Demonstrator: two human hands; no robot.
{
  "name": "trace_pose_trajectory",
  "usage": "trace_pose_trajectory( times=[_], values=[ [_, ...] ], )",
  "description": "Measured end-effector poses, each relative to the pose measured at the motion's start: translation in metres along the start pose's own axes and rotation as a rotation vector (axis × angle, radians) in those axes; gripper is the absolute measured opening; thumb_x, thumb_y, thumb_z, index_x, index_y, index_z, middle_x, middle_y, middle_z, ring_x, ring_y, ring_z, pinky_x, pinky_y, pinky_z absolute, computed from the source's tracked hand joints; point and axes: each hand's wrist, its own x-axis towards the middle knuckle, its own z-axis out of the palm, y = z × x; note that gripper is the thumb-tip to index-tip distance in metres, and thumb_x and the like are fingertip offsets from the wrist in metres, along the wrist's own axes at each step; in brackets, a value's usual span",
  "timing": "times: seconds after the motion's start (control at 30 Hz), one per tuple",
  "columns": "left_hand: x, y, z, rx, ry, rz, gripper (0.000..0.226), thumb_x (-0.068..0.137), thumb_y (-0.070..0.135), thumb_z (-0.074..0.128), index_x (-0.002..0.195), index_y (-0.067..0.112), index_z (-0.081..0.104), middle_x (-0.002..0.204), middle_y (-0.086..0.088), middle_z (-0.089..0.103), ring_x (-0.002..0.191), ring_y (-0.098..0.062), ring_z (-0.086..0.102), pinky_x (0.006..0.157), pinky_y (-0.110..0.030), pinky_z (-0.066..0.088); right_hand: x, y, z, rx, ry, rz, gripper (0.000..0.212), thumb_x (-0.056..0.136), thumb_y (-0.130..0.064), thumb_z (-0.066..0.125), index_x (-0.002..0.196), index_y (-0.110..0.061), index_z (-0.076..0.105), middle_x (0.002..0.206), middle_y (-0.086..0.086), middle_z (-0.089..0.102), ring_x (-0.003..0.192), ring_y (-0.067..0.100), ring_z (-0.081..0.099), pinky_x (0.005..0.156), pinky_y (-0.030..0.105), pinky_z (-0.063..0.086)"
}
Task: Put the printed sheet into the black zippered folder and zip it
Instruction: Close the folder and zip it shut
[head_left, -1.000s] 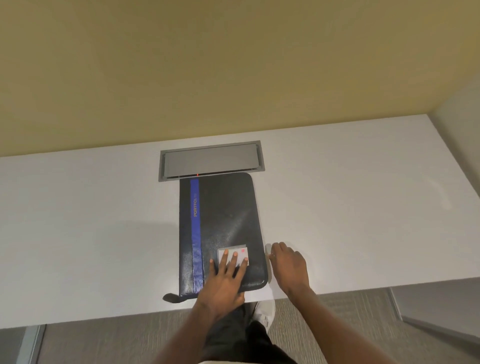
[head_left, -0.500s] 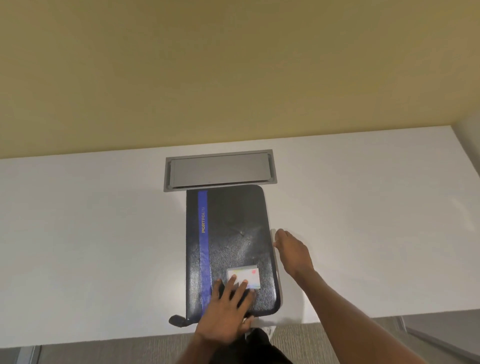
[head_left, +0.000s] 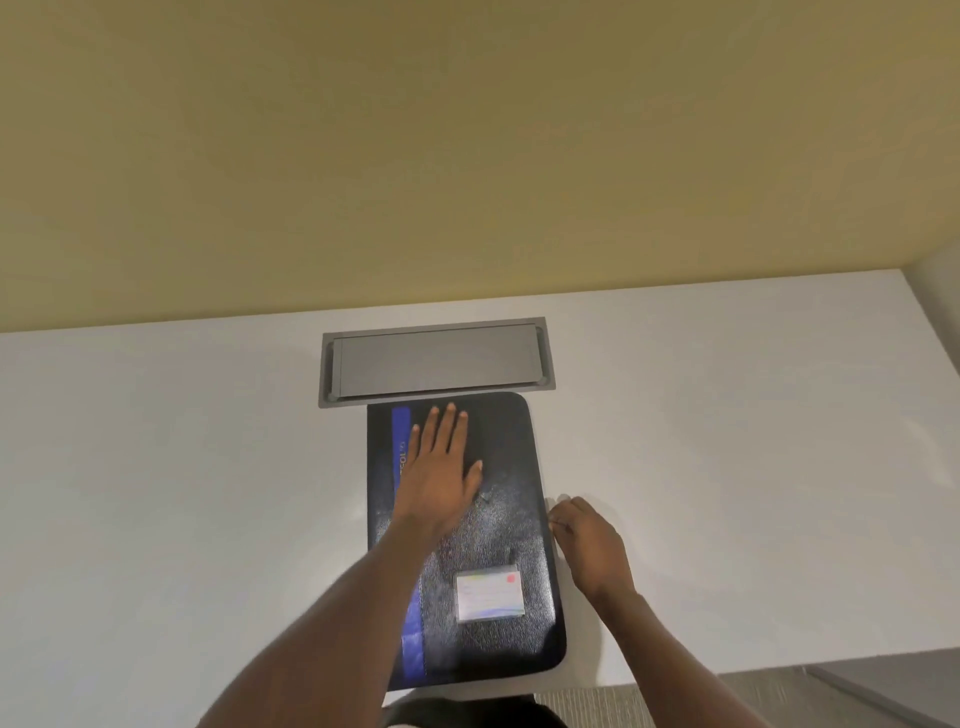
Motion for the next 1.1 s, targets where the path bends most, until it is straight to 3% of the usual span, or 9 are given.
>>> trace_pose_trajectory(
  times=[0.2,0.37,0.63,0.77,0.9,1.1],
  values=[
    [0.054,0.003,-0.009,-0.091,-0.065,-0.032,0.072,0.107,0.048,0.032,0.164,0.015,0.004,0.173,-0.004,0.004,0.159,-0.020,-0.001,0.130,-0.048,0.005,-0.003,0.003,0.001,0.015,0.023,0.007,0.016,0.099,-0.022,0.058,0.084,-0.022,0.061,0.088,-0.007,0.055,0.079,0.018,0.057,0.069,0.037,0.051],
    [0.075,0.006,-0.010,-0.101,-0.103,-0.015,0.066,0.108,0.044,0.035,0.163,0.013,0.016,0.170,-0.007,0.021,0.158,-0.022,0.014,0.130,-0.047,0.009,-0.006,0.009,0.007,0.032,0.057,0.012,0.011,0.098,-0.023,0.061,0.088,-0.023,0.065,0.087,-0.009,0.056,0.077,0.015,0.056,0.065,0.034,0.049],
    [0.078,0.011,-0.014,-0.023,-0.041,-0.044,0.054,0.108,0.037,0.037,0.156,0.012,0.038,0.156,-0.007,0.044,0.145,-0.027,0.037,0.125,-0.046,0.023,0.007,0.017,0.012,0.075,0.130,0.028,0.010,0.096,-0.028,0.063,0.087,-0.031,0.062,0.082,-0.018,0.048,0.073,0.002,0.046,0.058,0.010,0.031],
    [0.078,0.012,-0.015,-0.025,-0.024,-0.041,0.051,0.108,0.037,0.038,0.153,0.013,0.041,0.154,-0.005,0.047,0.144,-0.024,0.039,0.124,-0.045,0.025,0.027,0.018,0.007,0.100,0.157,-0.004,0.009,0.096,-0.030,0.065,0.088,-0.033,0.063,0.084,-0.018,0.053,0.076,0.000,0.050,0.060,0.013,0.035],
    [0.076,0.010,-0.015,-0.048,-0.005,-0.051,0.050,0.108,0.036,0.039,0.152,0.013,0.042,0.153,-0.004,0.047,0.144,-0.023,0.040,0.124,-0.045,0.025,0.060,0.015,-0.004,0.081,0.166,-0.023,0.010,0.096,-0.037,0.065,0.090,-0.030,0.067,0.089,-0.013,0.061,0.079,0.008,0.056,0.062,0.030,0.046],
    [0.074,0.005,-0.015,-0.107,0.033,-0.058,0.046,0.107,0.034,0.043,0.149,0.014,0.047,0.148,-0.005,0.050,0.140,-0.024,0.042,0.122,-0.042,0.030,0.106,-0.002,-0.023,0.069,0.163,-0.070,0.006,0.094,-0.023,0.071,0.090,-0.027,0.071,0.087,-0.015,0.060,0.078,0.009,0.056,0.064,0.026,0.039]
  ],
)
